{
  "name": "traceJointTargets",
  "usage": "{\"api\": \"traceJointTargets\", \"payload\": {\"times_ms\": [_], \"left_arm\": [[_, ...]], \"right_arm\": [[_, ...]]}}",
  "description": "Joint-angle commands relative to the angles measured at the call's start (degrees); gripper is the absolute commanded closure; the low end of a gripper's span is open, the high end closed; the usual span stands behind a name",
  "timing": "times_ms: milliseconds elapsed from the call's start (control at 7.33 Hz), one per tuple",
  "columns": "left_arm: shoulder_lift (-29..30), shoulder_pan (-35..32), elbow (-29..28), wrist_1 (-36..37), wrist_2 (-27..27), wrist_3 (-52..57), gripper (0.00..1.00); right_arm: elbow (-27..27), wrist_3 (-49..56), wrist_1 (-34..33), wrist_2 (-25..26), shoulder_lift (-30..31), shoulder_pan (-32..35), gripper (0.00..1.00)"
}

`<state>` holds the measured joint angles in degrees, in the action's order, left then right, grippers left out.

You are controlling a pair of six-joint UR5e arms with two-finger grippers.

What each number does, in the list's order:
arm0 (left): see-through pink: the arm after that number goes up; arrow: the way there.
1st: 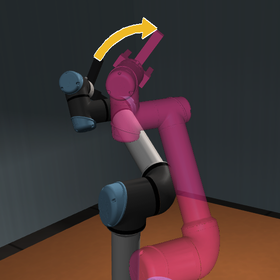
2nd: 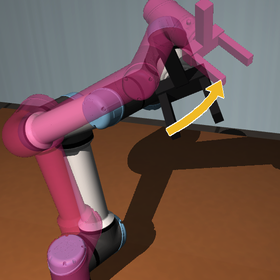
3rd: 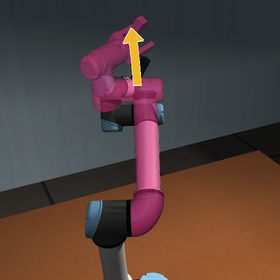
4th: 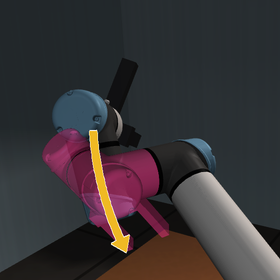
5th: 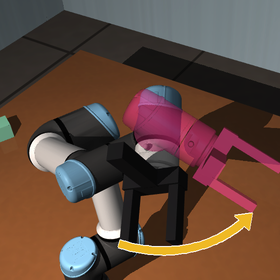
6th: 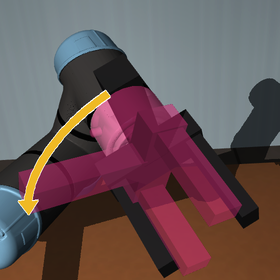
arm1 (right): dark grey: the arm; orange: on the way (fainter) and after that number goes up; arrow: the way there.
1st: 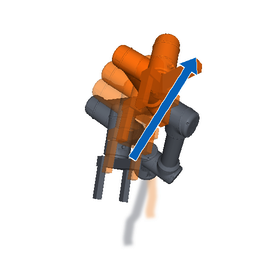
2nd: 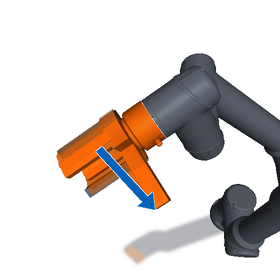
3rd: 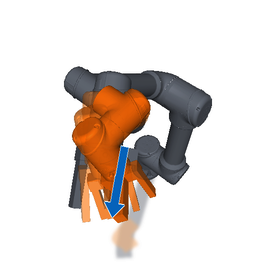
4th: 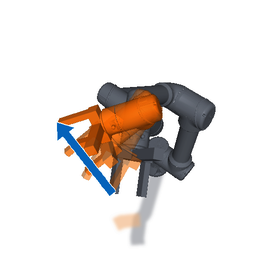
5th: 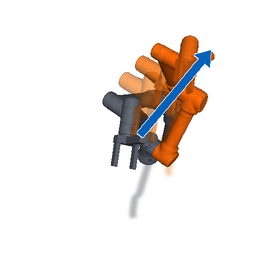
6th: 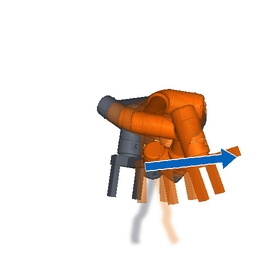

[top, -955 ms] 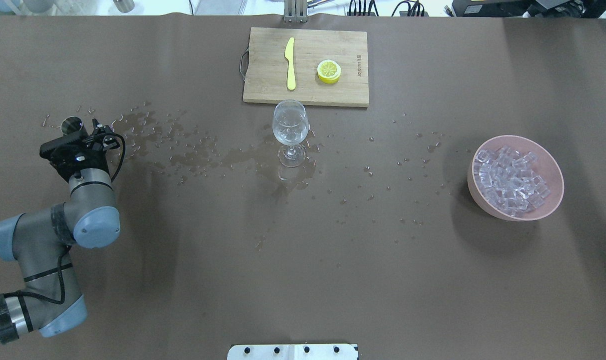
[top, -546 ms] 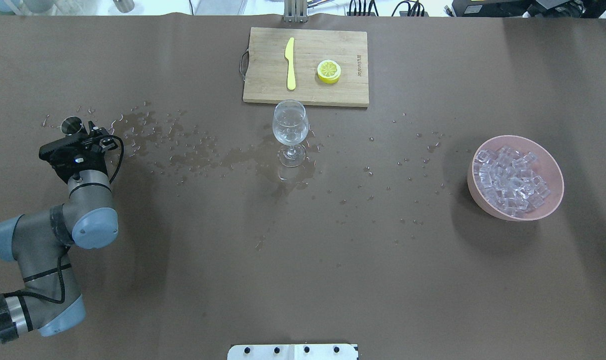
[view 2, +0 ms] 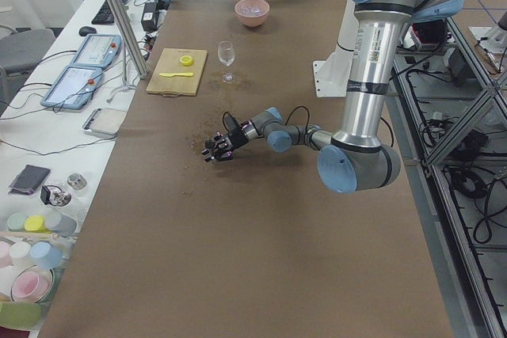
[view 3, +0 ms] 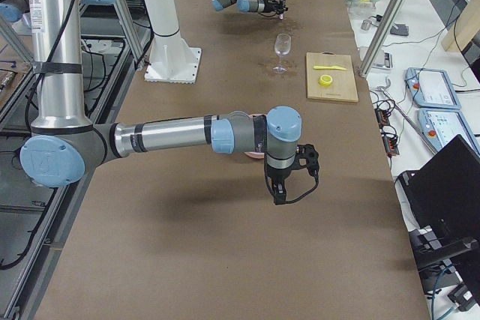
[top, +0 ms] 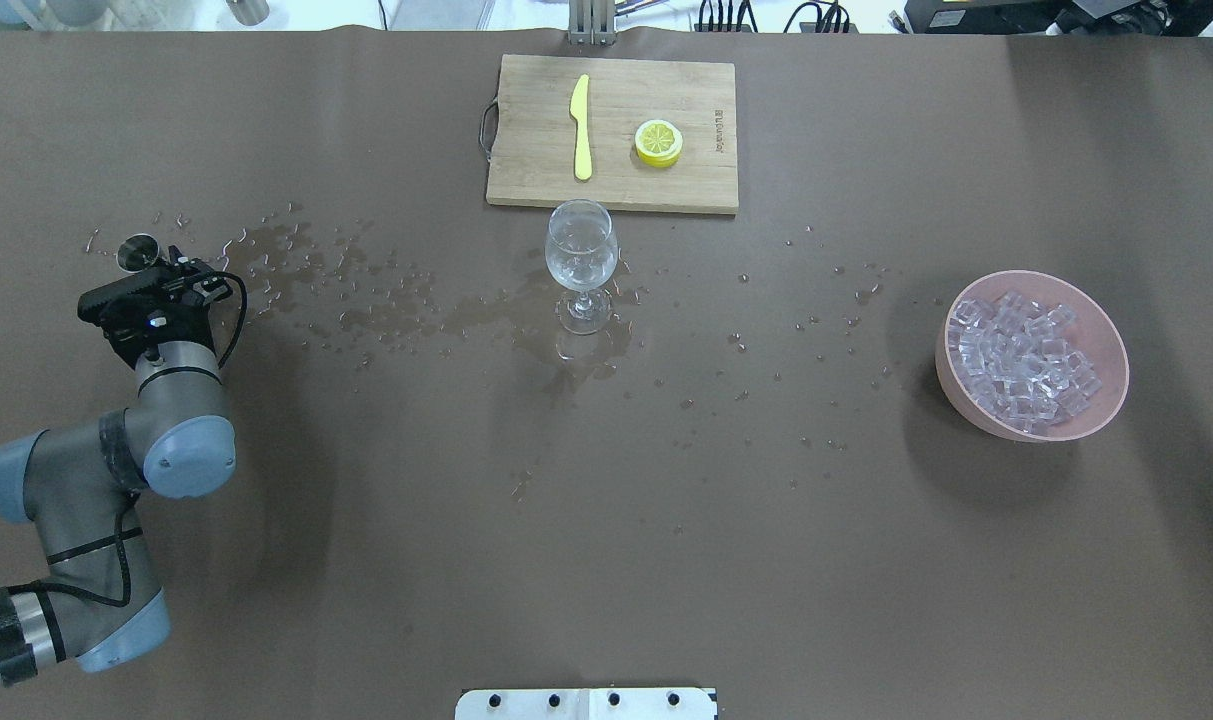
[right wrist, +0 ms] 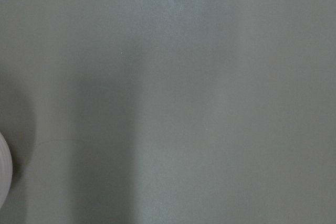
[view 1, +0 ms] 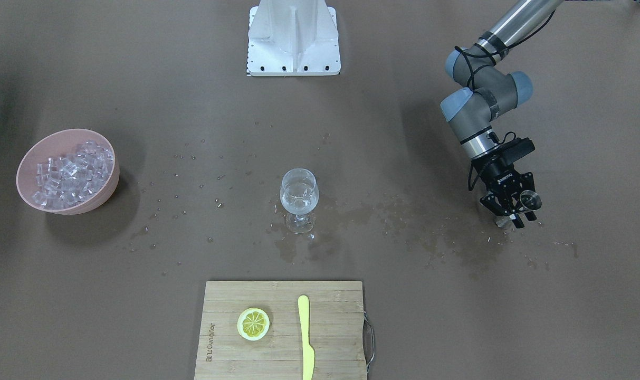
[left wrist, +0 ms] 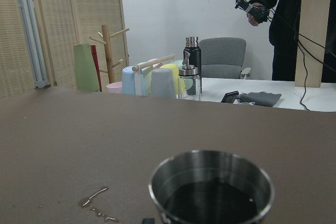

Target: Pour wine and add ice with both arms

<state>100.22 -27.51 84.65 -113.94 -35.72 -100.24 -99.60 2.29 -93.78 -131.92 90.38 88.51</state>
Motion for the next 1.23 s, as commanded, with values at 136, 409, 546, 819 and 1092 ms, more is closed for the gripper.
{"api": "traceJointTargets", "payload": {"times_ms": [136,409,546,819,1092], "left_arm": [[0.24,0.00,0.08,-0.05,0.04,0.13,0.62],[0.77,0.00,0.08,-0.05,0.04,0.05,0.74],[0.77,0.00,0.08,-0.05,0.04,-0.04,0.81],[0.77,0.00,0.78,-1.79,0.04,0.48,1.00],[0.51,-0.26,2.26,-4.44,0.30,1.27,1.00]], "right_arm": [[0.20,0.00,0.00,0.00,-0.03,0.00,0.00],[0.46,0.00,0.00,0.00,-0.03,0.00,0.00],[0.46,0.00,0.00,0.00,-0.03,0.00,0.00],[0.46,0.00,0.00,0.00,-0.03,0.00,0.00],[0.46,0.00,0.00,0.00,-0.03,0.00,0.00]]}}
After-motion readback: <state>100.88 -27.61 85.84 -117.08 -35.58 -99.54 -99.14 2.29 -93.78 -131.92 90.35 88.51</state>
